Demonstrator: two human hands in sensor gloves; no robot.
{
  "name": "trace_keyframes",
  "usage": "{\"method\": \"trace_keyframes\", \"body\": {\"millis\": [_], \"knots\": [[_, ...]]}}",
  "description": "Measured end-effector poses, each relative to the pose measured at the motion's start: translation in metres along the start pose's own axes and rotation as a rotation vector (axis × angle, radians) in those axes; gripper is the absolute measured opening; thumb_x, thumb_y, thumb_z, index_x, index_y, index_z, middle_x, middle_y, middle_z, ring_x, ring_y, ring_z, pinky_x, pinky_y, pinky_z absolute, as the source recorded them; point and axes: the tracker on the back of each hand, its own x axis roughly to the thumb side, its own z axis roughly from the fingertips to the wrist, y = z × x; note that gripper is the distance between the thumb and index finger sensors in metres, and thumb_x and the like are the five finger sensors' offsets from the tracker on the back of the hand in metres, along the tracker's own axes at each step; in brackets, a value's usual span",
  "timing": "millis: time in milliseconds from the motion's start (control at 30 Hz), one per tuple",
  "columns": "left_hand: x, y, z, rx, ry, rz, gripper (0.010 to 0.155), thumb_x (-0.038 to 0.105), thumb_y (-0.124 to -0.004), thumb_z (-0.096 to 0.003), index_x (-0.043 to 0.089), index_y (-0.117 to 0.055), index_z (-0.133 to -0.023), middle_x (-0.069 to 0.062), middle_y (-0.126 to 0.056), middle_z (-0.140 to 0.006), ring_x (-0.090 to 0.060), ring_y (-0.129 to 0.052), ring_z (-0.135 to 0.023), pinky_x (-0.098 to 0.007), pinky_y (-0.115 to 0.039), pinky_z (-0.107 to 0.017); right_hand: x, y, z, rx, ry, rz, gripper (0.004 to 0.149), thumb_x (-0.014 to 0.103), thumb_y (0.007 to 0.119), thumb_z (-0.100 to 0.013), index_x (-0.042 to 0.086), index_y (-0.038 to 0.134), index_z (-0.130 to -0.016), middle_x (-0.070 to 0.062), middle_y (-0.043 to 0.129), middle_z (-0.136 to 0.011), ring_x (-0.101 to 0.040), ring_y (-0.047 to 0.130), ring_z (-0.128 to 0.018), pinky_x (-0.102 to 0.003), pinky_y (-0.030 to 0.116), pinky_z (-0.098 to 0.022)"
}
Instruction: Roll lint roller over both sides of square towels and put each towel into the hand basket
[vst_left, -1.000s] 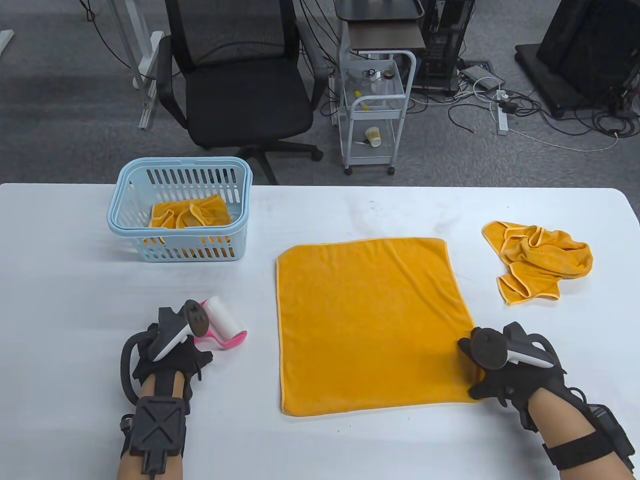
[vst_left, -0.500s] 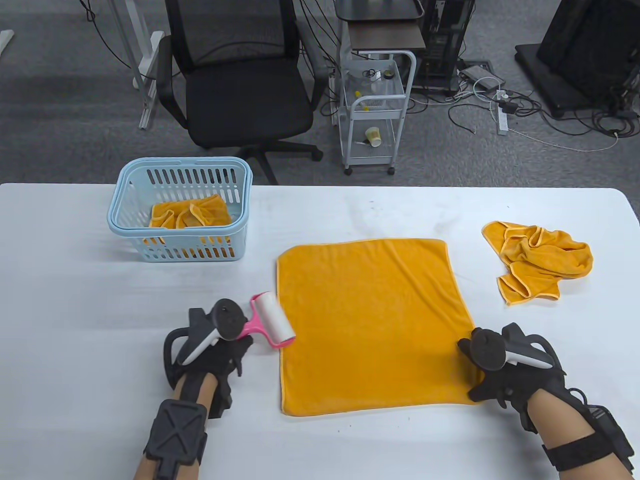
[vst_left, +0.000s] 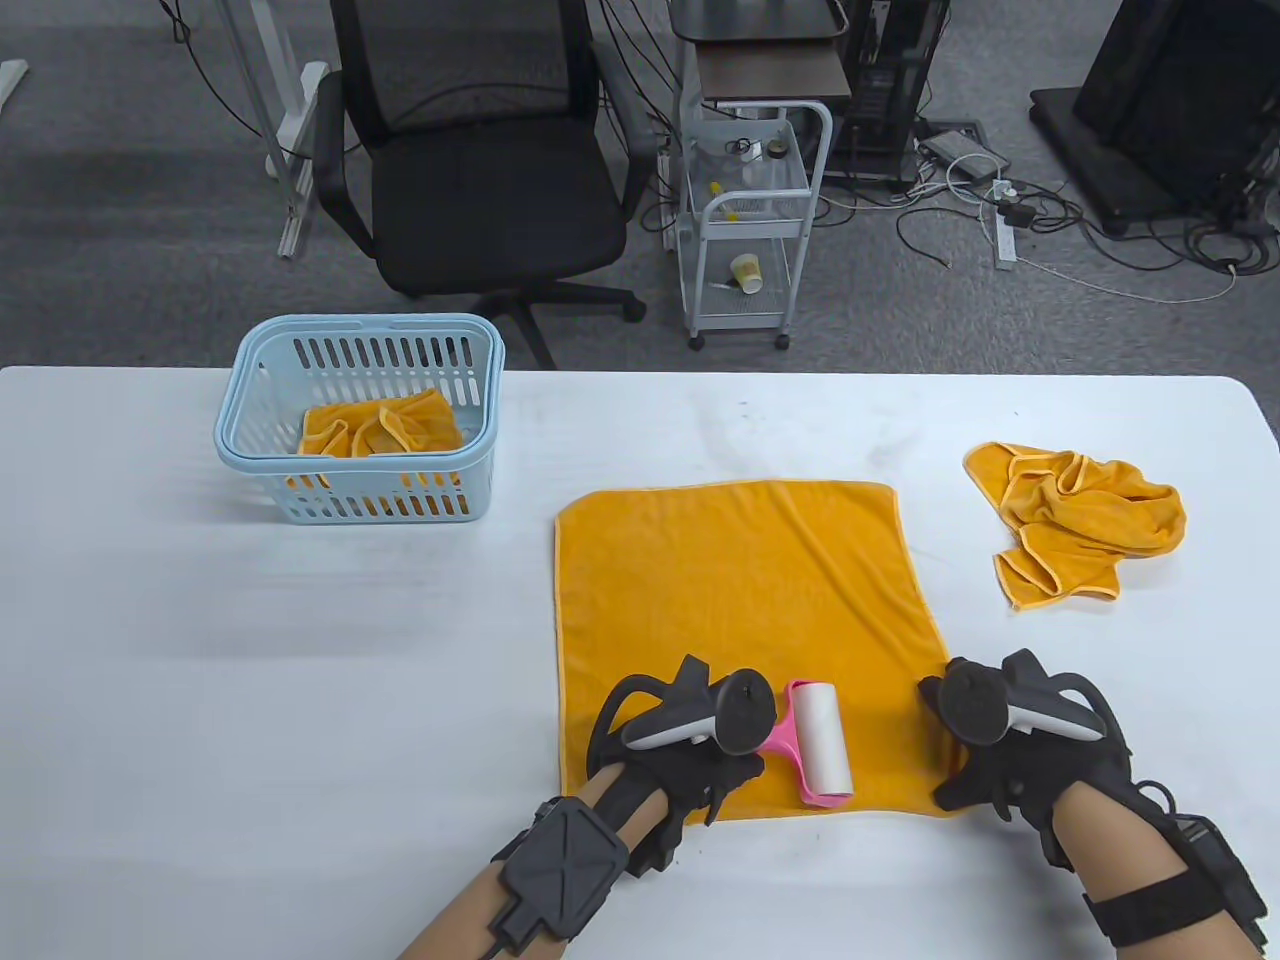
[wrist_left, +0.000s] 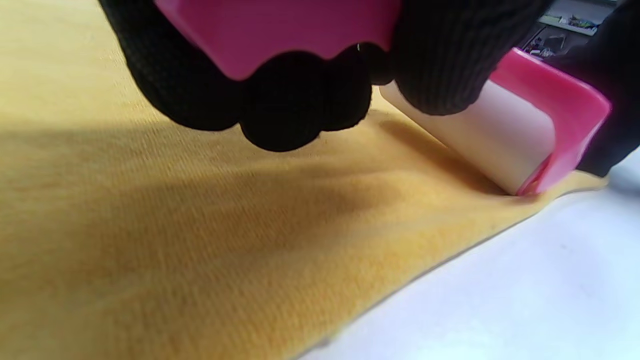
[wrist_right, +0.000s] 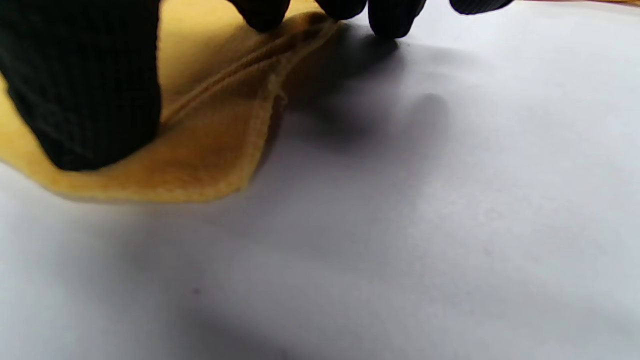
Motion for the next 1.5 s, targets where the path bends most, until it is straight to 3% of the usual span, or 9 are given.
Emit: {"method": "trace_keyframes", "body": {"millis": [100,233,500,633,733,900,1100,1267,1500], "knots": [[-0.009,-0.001,0.001,-0.024,0.033,0.016,0.057,0.046,-0.082,-0.0495,0.034,-0.060,-0.100,0.003,-0.086,-0.088,-0.028,-0.098,-0.067,-0.051,-0.084,-0.056,0.000,0.000,0.000,0.001,0.000,-0.003,0.107,0.061,0.093,-0.038,0.017,0.033,-0.115,-0.023,0.027,-0.117,-0.054,0.039,-0.106,-0.074,0.044,-0.069],[-0.029,0.005,0.017,-0.090,0.122,-0.154,0.050,0.041,-0.085,-0.0501,0.036,-0.063,-0.095,0.005,-0.088,-0.083,-0.025,-0.100,-0.063,-0.051,-0.086,-0.055,0.000,0.000,0.000,0.004,0.003,-0.004,0.107,0.061,0.093,-0.038,0.017,0.033,-0.115,-0.024,0.027,-0.117,-0.054,0.039,-0.105,-0.074,0.044,-0.069],[-0.100,0.012,0.081,-0.233,0.350,-0.294,0.042,0.036,-0.085,-0.0521,0.039,-0.067,-0.090,0.005,-0.089,-0.083,-0.025,-0.100,-0.066,-0.053,-0.085,-0.058,0.001,0.000,0.000,0.007,0.004,-0.004,0.107,0.061,0.093,-0.038,0.017,0.033,-0.115,-0.023,0.027,-0.117,-0.054,0.039,-0.105,-0.075,0.044,-0.069],[-0.117,0.020,0.098,-0.236,0.366,-0.274,0.043,0.036,-0.086,-0.0519,0.040,-0.067,-0.090,0.006,-0.089,-0.084,-0.025,-0.099,-0.066,-0.053,-0.085,-0.059,0.000,0.000,-0.001,0.008,0.002,-0.005,0.106,0.060,0.093,-0.038,0.017,0.034,-0.115,-0.023,0.028,-0.117,-0.054,0.039,-0.105,-0.075,0.044,-0.069],[-0.110,0.028,0.089,-0.189,0.301,-0.169,0.049,0.037,-0.087,-0.0514,0.039,-0.063,-0.094,0.006,-0.087,-0.086,-0.023,-0.098,-0.066,-0.051,-0.086,-0.058,0.000,0.001,-0.001,0.008,0.001,-0.009,0.106,0.060,0.093,-0.039,0.017,0.034,-0.115,-0.023,0.027,-0.117,-0.054,0.039,-0.105,-0.075,0.044,-0.069],[-0.065,0.040,0.039,-0.057,0.137,-0.028,0.057,0.037,-0.088,-0.0500,0.036,-0.057,-0.098,0.006,-0.084,-0.089,-0.022,-0.098,-0.069,-0.047,-0.088,-0.056,0.000,0.001,-0.001,0.008,0.001,-0.011,0.106,0.060,0.093,-0.039,0.017,0.033,-0.115,-0.023,0.027,-0.117,-0.054,0.038,-0.105,-0.074,0.044,-0.069],[-0.034,0.027,-0.011,-0.007,0.100,-0.018,0.057,0.039,-0.085,-0.0506,0.035,-0.056,-0.099,0.005,-0.082,-0.092,-0.025,-0.096,-0.073,-0.047,-0.087,-0.057,-0.001,0.001,-0.001,0.008,-0.001,-0.016,0.106,0.060,0.093,-0.039,0.018,0.033,-0.115,-0.023,0.027,-0.117,-0.054,0.038,-0.106,-0.074,0.044,-0.069],[-0.051,0.024,-0.013,0.002,0.172,-0.092,0.053,0.037,-0.085,-0.0506,0.036,-0.059,-0.097,0.006,-0.084,-0.091,-0.026,-0.096,-0.073,-0.049,-0.085,-0.058,-0.001,0.001,-0.001,0.008,-0.003,-0.020,0.106,0.060,0.093,-0.039,0.018,0.033,-0.115,-0.023,0.027,-0.117,-0.054,0.038,-0.106,-0.074,0.044,-0.069],[-0.106,0.041,0.021,-0.090,0.387,-0.367,0.040,0.031,-0.085,-0.0517,0.042,-0.068,-0.087,0.008,-0.087,-0.089,-0.026,-0.097,-0.074,-0.054,-0.081,-0.064,-0.001,0.001,-0.002,0.010,-0.002,-0.020,0.106,0.060,0.093,-0.039,0.018,0.033,-0.115,-0.023,0.027,-0.117,-0.054,0.038,-0.105,-0.074,0.044,-0.069]]}}
